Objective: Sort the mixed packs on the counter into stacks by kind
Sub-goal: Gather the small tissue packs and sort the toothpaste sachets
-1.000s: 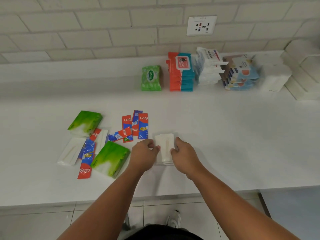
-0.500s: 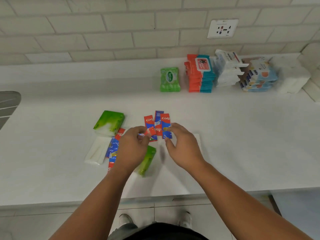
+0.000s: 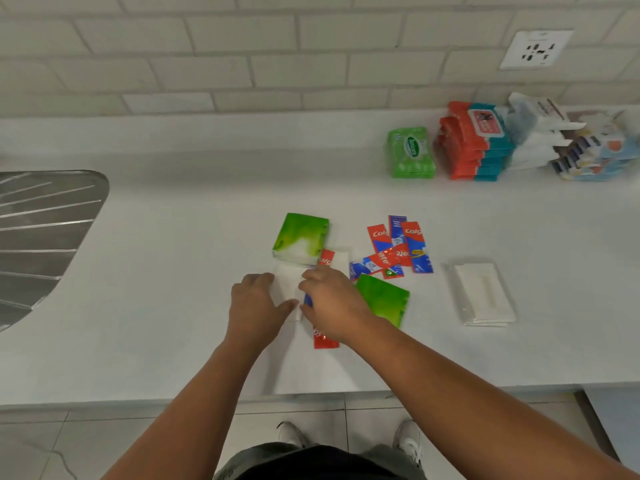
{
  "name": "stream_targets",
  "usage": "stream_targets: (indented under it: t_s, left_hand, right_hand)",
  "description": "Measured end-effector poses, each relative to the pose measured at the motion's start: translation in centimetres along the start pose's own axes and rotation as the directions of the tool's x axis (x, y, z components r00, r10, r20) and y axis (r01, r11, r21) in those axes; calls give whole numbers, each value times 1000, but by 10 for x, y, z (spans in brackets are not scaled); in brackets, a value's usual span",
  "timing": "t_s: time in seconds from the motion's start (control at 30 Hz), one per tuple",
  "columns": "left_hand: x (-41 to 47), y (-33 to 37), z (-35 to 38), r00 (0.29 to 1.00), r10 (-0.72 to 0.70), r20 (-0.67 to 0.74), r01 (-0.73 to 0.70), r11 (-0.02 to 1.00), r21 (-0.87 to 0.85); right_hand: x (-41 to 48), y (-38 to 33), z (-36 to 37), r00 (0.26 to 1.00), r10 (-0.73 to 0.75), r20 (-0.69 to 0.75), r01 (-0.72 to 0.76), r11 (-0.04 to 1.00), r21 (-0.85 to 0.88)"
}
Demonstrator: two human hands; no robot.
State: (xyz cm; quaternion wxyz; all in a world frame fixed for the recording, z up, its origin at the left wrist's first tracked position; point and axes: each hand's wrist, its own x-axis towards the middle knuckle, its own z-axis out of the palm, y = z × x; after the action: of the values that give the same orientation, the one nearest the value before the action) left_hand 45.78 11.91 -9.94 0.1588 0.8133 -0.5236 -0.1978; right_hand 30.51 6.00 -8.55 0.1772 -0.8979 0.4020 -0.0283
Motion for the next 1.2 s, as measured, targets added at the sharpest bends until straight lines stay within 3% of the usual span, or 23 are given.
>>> stream_targets:
  t_s: [0.2, 0.4, 0.57, 0.73, 0.9, 1.03, 1.2]
  left_hand:
    - [6, -13, 6, 996, 77, 34, -78, 997, 16]
    - [12, -19, -6, 991, -3, 136, 20, 992, -124]
    - [4, -17, -23, 996, 79, 32, -68, 963, -259]
    - [-6, 11, -35, 993, 119, 20, -85, 812, -578]
    - [-9, 47, -27, 987, 138, 82, -47, 735, -677]
    - [-9, 81, -12, 989, 139, 54, -58, 696, -716]
    - [-12, 136, 10, 975, 192, 109, -40, 639, -768]
  right_hand:
    - [8, -8, 31, 999, 38, 15, -38, 999, -38]
    - [4, -17, 25, 990, 120, -74, -107, 982, 157]
    - [0, -18, 17, 951, 274, -141, -217, 920, 326]
    - [-8, -16, 0, 876, 446, -181, -243, 734, 634]
    - [-30, 7, -26, 790, 587, -178, -200, 520, 830]
    - [-56, 43, -42, 709, 661, -247, -212, 534, 819]
    - [-95, 85, -67, 600, 760, -248, -194, 439, 877]
